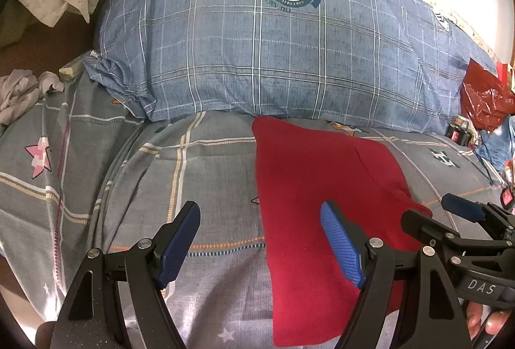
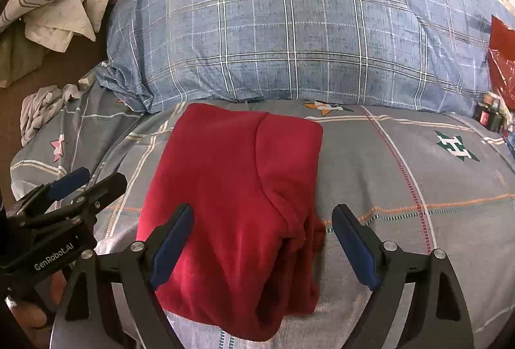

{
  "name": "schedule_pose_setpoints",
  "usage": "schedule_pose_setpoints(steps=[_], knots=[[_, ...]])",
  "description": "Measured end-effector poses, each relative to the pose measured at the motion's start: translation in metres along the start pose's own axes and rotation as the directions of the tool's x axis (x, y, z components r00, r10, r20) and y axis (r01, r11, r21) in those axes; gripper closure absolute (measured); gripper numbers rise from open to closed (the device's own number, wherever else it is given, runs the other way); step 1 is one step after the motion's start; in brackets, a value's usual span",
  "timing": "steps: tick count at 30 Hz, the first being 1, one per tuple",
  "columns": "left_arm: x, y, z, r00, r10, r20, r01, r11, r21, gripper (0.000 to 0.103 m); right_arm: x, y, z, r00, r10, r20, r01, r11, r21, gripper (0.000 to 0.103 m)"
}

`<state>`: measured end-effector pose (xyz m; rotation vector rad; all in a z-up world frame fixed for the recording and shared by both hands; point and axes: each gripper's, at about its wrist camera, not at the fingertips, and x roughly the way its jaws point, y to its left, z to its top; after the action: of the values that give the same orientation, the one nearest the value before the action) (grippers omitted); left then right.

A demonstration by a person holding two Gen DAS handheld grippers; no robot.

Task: Fold small clothes

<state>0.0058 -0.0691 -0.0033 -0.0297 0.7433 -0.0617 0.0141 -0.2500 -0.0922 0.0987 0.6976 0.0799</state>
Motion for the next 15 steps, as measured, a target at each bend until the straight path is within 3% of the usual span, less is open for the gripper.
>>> schedule_pose_setpoints(steps=[15], knots=[[0.0079, -0.0027, 0.0024, 1.000, 0.010, -0.014, -0.010, 1.000, 0.000, 0.026, 0.0053, -0.0015, 0.0003, 1.000, -0.001, -0.020, 0.001, 1.000, 0.004, 0.014]])
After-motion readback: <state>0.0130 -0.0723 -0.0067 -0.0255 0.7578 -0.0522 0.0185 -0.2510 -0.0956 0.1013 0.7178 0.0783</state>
